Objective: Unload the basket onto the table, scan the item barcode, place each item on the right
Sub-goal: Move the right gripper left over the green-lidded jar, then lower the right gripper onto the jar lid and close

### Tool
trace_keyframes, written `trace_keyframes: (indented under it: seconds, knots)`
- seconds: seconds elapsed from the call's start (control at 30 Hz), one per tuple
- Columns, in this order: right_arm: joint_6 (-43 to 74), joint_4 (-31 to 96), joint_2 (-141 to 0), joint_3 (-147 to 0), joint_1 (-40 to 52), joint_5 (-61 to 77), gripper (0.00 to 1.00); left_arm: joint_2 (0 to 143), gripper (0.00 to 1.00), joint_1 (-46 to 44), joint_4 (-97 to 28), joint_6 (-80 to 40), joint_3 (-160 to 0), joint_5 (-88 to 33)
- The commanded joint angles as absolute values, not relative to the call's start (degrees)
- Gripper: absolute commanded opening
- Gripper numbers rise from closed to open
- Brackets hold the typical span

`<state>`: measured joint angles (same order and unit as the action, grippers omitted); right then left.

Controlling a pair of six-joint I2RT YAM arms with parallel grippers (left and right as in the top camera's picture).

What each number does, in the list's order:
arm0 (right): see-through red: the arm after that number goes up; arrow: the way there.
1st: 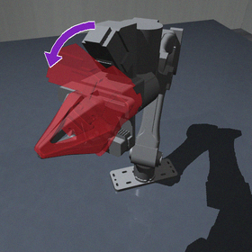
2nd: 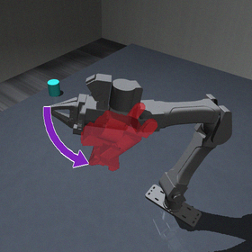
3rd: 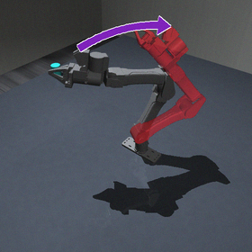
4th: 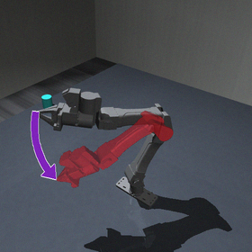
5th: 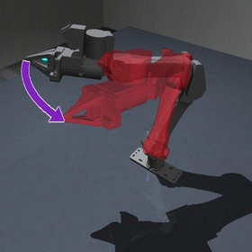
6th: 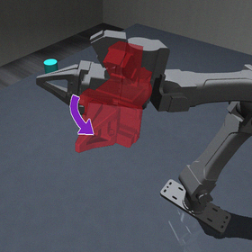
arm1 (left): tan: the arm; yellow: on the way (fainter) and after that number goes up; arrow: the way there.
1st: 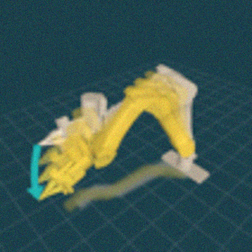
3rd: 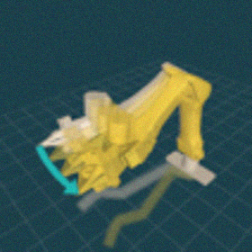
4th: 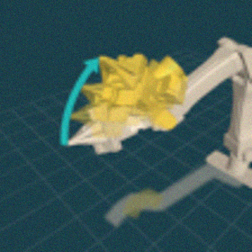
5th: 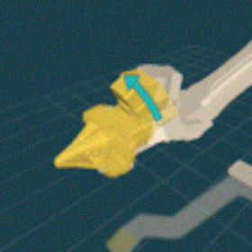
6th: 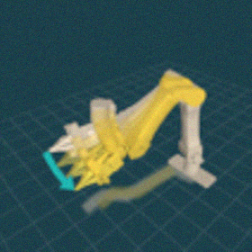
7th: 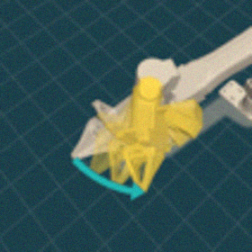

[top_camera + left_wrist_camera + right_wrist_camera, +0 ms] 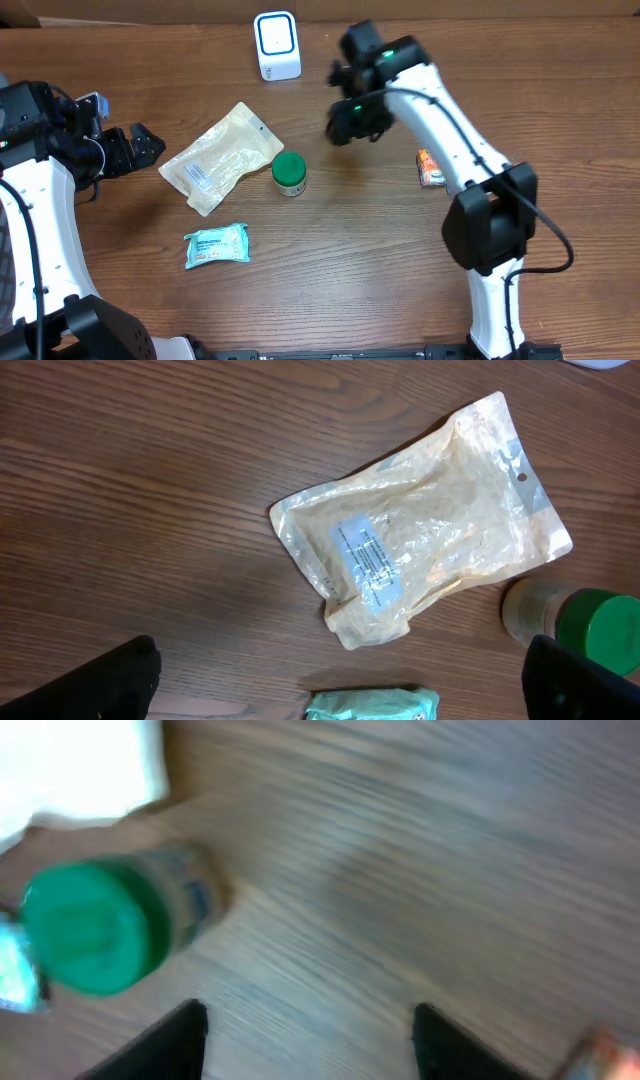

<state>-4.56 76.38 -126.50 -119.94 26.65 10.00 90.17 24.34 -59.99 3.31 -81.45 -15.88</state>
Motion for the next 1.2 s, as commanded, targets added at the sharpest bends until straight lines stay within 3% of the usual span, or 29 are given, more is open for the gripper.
trace_keyframes:
  seconds: [0.0, 0.03, 0.07, 0.27, 1.17]
  knots:
    - [-19.81, 74.11, -126.48, -120.75, 30.79, 10.57, 0.86, 89.58, 1.0, 23.97, -59.79, 2.76, -81.47, -16.12]
    - [-21.56, 73.58, -126.48, -120.7, 31.64, 10.52, 0.96, 89.58, 1.0, 23.97, -59.79, 2.76, -81.47, -16.12]
    - [-23.33, 73.06, -126.5, -120.66, 32.56, 10.35, 1.0, 89.58, 1.0, 23.97, -59.79, 2.76, -81.49, -16.12]
    - [-30.2, 71.16, -128.46, -120.16, 36.56, 9.5, 1.0, 89.58, 1.0, 23.97, -59.79, 2.76, -81.47, -16.12]
    - [-31.35, 68.9, -132.79, -119.96, 37.08, 15.14, 0.99, 89.58, 0.99, 23.97, -59.77, 2.76, -81.49, -16.12]
